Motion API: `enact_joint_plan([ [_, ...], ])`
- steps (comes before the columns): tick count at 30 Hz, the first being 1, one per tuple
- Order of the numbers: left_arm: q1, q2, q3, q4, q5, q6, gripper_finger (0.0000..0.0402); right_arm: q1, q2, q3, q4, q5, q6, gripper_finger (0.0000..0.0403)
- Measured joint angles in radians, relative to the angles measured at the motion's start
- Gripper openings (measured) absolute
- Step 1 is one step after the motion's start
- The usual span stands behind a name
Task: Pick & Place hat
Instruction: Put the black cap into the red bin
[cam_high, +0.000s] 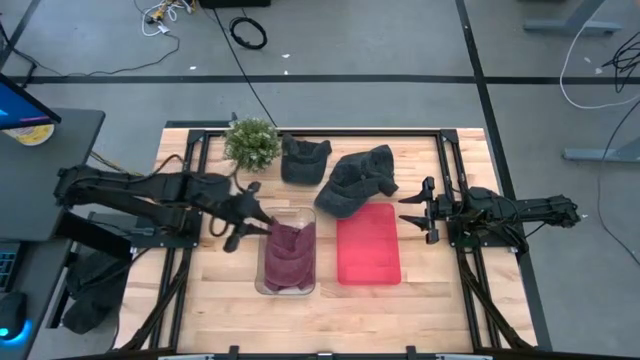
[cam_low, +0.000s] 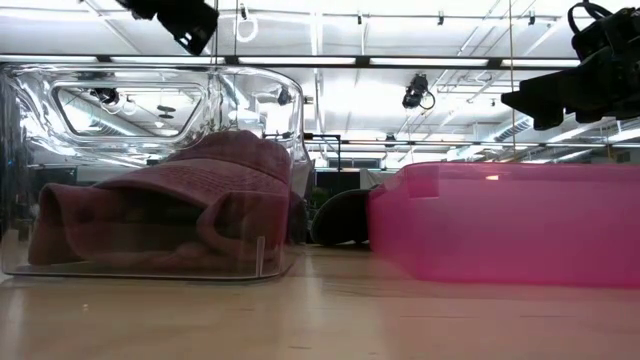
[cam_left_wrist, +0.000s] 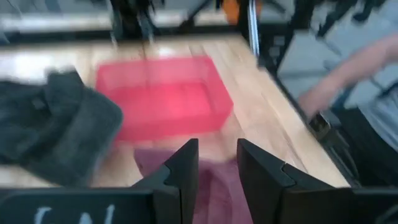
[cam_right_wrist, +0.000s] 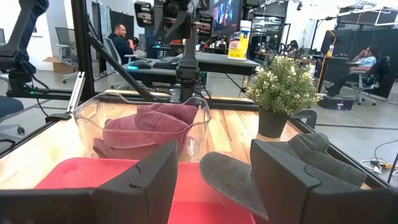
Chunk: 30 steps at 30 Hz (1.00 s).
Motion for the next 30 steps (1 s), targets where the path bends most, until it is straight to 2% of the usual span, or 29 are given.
enact_joint_plan([
  [3,0.028,-0.082,-0.081,0.096,0.008,0.001,0.0115,0.000,0.000,0.000,0.000,0.000,0.000,0.0205],
  [9,0.100,-0.190,-0.189,0.201,0.133,0.008,0.0115,0.000,0.000,0.000,0.000,0.000,0.000,0.0205],
  [20,0.155,-0.307,-0.307,0.291,0.139,0.005,0.0115,0.000,0.000,0.000,0.001,0.000,0.000,0.0205],
  [30,0.154,-0.522,-0.411,0.340,0.139,-0.001,0.0115,0.000,0.000,0.000,0.001,0.000,0.000,0.0205],
])
